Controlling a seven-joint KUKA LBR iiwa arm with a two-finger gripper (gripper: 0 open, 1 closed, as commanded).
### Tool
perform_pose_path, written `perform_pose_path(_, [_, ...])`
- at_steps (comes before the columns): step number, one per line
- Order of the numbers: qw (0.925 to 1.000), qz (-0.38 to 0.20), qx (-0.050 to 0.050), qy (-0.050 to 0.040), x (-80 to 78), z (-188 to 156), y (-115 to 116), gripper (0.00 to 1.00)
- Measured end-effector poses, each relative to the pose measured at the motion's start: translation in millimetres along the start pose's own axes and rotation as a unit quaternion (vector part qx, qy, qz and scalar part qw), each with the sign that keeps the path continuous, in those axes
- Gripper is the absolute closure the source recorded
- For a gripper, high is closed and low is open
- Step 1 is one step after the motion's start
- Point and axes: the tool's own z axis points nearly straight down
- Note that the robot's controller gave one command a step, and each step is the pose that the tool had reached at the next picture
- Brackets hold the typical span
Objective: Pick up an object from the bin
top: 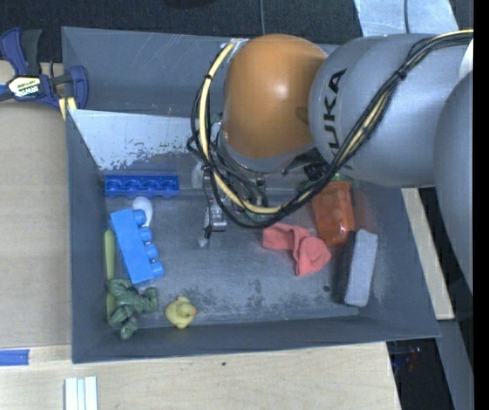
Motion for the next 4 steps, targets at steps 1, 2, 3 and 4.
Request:
perform_pose_path(1, [1.0,0.001,-0.001,-0.0041,-1.8,-4.7,-0.3,0.0])
perform_pose_path(2, [0.9997,0.026,-0.001,-0.0031,-15.3,-45.9,-48.9,0.0])
perform_pose_path(3, [0.9998,0.018,-0.001,-0.0032,26.2,-13.8,-105.0,0.0])
perform_pose_path(4, [0.9983,0.057,-0.003,-0.0103,-30.2,-14.7,-150.6,0.0])
